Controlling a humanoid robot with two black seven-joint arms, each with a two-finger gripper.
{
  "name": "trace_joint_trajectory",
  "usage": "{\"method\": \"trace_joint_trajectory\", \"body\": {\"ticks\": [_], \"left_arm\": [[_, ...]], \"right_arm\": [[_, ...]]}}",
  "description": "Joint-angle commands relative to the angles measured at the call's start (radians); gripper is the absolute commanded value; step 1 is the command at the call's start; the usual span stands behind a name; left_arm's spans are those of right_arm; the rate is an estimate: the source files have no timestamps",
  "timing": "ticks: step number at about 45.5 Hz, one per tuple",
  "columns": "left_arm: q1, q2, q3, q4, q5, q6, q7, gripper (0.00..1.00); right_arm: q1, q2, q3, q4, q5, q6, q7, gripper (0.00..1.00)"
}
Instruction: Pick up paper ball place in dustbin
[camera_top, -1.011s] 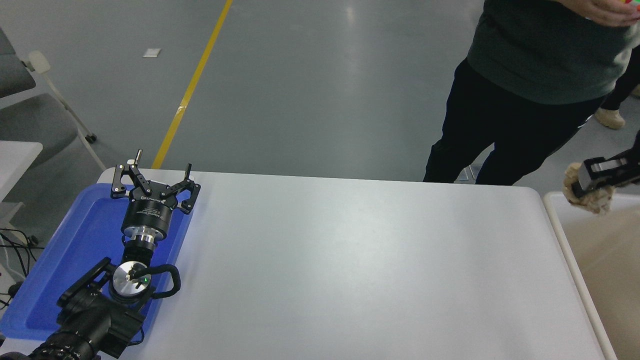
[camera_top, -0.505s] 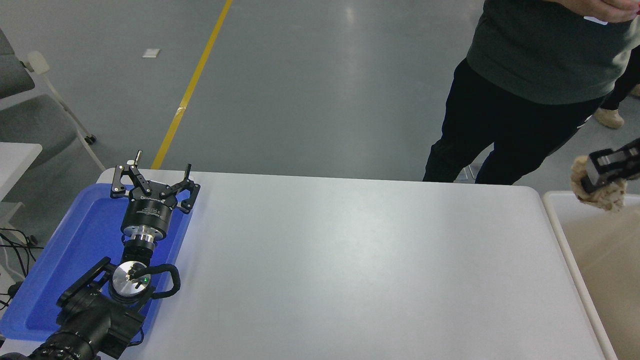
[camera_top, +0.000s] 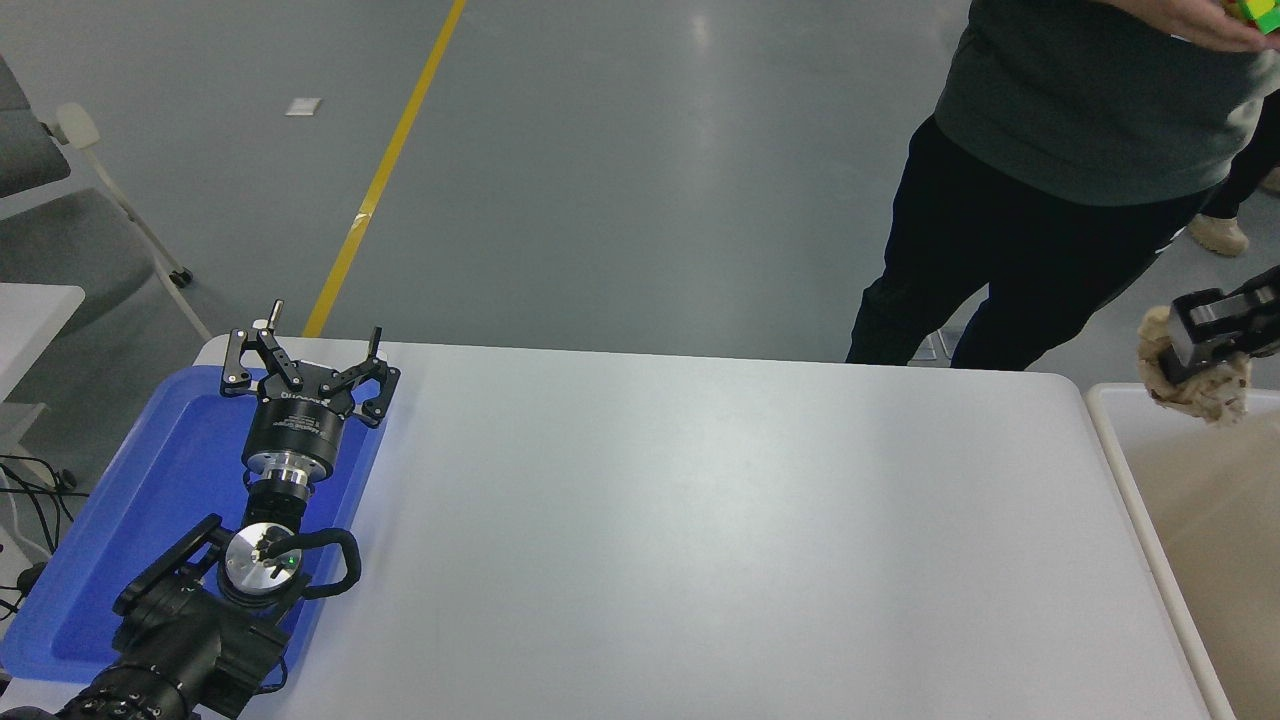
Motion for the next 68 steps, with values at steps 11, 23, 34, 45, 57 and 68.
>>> {"method": "trace_joint_trajectory", "body": {"ticks": [11,23,34,45,57,68], "left_arm": [[0.0,0.0,-0.001,0.0,0.0,0.0,-0.001,1.0],[0.0,0.0,-0.001,0.0,0.0,0.0,0.001,1.0],[0.0,0.0,-0.001,0.0,0.0,0.0,-0.001,1.0],[-0.002,0.0,0.001,0.0,0.002,0.0,0.001,1.0],[-0.002,0.0,0.001,0.0,0.0,0.0,0.001,1.0],[-0.002,0.0,0.001,0.0,0.0,0.0,0.001,1.0]], "right_arm": [[-0.182,-0.163,-0.014,-0.216,-0.154,-0.01,-0.014,0.02],[-0.395,-0.31,0.023,-0.466,-0.277,-0.027,-0.012,0.03],[-0.751,-0.424,0.277,-0.734,-0.351,-0.036,-0.012,0.03],[-1.237,-0.413,0.497,-1.029,-0.336,-0.228,-0.003,0.04],[-1.669,-0.304,0.801,-1.268,-0.314,-0.337,-0.001,0.05],[-1.85,-0.175,0.873,-1.402,-0.216,-0.498,-0.015,0.08]]}}
